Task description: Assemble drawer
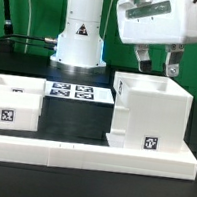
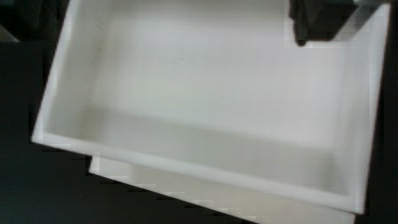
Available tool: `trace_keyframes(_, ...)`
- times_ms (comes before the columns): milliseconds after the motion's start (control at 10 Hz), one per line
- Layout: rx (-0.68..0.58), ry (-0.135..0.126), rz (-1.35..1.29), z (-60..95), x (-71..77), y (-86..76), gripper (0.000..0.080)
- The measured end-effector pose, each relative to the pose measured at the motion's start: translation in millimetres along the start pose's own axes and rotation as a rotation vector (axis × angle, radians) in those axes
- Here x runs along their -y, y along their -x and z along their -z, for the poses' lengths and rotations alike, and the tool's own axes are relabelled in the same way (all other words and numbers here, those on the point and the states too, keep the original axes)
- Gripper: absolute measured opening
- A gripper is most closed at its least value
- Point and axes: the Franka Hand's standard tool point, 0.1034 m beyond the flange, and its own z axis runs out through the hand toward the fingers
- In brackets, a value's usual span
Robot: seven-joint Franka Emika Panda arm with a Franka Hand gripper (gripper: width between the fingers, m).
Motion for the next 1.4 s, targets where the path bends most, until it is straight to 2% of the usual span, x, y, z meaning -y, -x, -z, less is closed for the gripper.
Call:
trace_keyframes(200,0.001,0.007,0.159,0.3,-2.5,-3.3,0.0648)
trace_keyframes(400,0.012,0.032,0.46,12.9,-15.7,-24.5,0.0648)
trace_keyframes(500,0.008,0.033,0.589,20.9,-24.7,-37.1,0.0648)
trace_keyframes(700,-0.007,0.037,0.797,24.6,-46.9,-66.3,0.0648)
trace_keyframes(1100,-0.004,0.046,1.052,23.5,-49.6,-70.8,0.0648)
trace_keyframes(1200,-0.001,0.087,1.258,26.2,-56.1,-85.3,0.0648)
trace_keyframes(1300,-0.023,0.124,1.381,30.6,-63.3,-107.4,0.0648)
trace_keyframes(1400,-0.056,0.133,1.386,29.7,-70.6,-120.3,0.0648)
